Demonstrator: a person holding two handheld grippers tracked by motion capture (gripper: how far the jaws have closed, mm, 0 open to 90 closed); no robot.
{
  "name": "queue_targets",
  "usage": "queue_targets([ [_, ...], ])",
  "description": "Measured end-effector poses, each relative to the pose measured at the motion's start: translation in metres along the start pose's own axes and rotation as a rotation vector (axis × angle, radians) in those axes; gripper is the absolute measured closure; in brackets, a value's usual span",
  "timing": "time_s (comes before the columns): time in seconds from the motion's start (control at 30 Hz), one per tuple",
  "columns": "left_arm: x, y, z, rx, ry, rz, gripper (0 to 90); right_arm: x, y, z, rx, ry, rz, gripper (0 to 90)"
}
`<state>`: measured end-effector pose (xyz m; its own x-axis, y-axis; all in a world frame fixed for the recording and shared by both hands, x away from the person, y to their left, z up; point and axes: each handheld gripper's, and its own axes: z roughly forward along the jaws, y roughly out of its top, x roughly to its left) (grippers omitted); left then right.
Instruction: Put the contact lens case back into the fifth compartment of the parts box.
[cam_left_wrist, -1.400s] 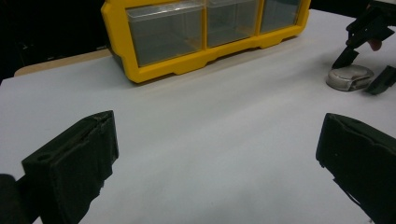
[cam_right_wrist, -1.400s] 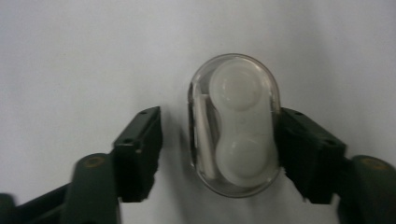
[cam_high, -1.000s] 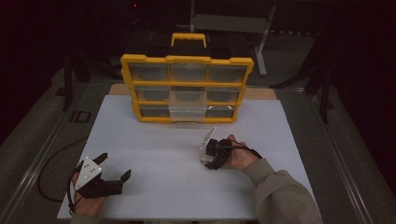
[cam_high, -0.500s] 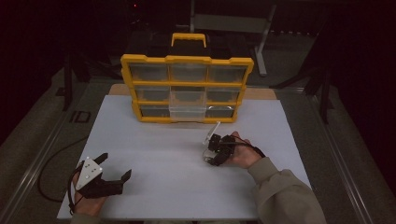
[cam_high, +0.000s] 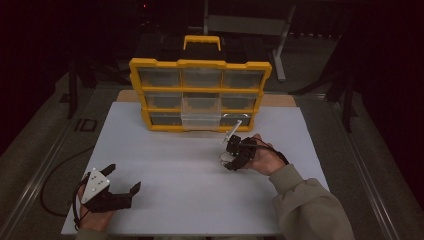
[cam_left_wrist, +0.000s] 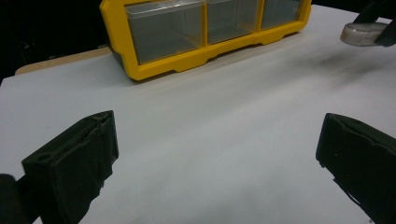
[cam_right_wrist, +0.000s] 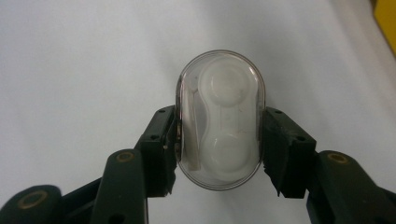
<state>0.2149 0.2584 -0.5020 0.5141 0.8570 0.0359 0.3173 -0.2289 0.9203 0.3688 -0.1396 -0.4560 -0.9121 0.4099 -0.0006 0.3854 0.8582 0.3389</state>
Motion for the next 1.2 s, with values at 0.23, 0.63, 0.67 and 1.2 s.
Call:
queue_targets([
  [0.23,0.0,0.0,0.0,0.0,-0.001,0.001,0.0,-0.004,0.002,-0.015,-0.012,-0.02,0.005,49.2],
  [0.63,0.0,0.0,0.0,0.0,0.0,0.001,0.0,-0.009,0.01,-0.038,-0.026,-0.04,0.008,49.2],
  [0.67,0.0,0.0,0.0,0.0,0.0,0.002,0.0,-0.01,0.011,-0.039,-0.026,-0.04,0.007,49.2],
  [1.2,-0.001,0.0,0.0,-0.001,0.005,0.005,0.0,-0.021,0.03,-0.065,-0.043,-0.054,0.009,49.2],
])
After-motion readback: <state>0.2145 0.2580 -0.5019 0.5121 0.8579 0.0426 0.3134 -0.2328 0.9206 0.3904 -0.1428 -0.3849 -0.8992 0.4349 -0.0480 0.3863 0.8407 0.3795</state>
